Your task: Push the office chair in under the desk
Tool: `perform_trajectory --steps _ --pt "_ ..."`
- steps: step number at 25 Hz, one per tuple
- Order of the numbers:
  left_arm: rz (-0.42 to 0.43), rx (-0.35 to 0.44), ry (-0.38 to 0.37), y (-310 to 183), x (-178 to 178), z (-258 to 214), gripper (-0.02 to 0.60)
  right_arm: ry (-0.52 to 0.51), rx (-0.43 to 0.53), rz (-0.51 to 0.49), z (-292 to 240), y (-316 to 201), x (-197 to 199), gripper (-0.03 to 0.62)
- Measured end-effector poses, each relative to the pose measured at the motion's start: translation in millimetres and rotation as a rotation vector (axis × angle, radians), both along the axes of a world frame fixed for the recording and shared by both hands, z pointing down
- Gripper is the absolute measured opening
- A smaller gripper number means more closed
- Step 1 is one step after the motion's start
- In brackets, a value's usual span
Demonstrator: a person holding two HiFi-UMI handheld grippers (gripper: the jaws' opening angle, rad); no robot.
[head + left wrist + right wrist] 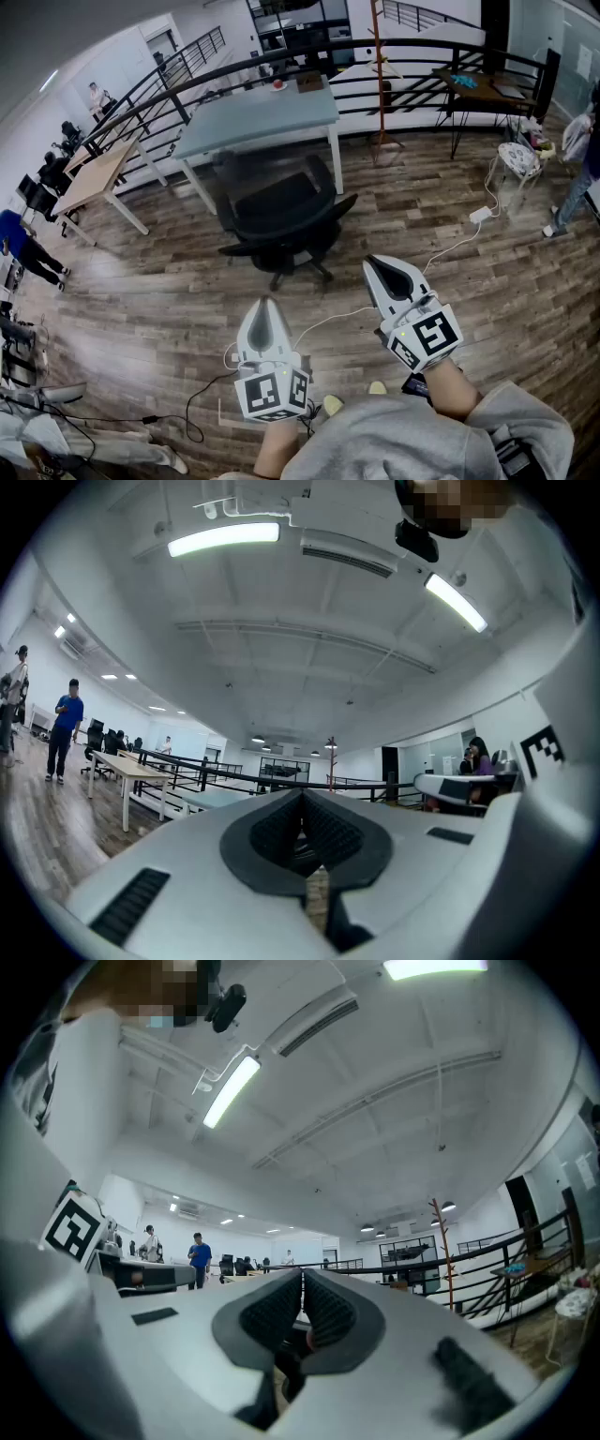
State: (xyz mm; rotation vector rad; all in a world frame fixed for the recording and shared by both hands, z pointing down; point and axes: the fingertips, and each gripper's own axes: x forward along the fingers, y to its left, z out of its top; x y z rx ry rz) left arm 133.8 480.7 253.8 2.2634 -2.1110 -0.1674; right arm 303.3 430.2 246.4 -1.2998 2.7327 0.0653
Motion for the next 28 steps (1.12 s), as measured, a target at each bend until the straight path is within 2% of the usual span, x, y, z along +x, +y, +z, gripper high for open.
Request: perform_trajectory --steps 8,14,19,28 --pt "-0.029 -0.045 -0.040 -7.6 11.5 7.0 0.014 0.010 -0.015 -0.004 6.2 -2.5 3.2 0.025" --pt "-0.039 -0.093 -0.055 -9.9 30.5 22.0 0.014 -0.023 -0.055 -0.047 19.1 -2.5 15.8 0.025" --pt "-0.062 -0.116 -0.090 -12.3 44.6 27.4 0.014 0.015 -0.035 -0.046 24.2 -4.4 26.8 0.025" --pt "-0.110 -0.148 -0.120 -4.0 66.3 35.7 0.014 -0.007 -0.076 -0.082 36.6 -4.3 45.0 0.025"
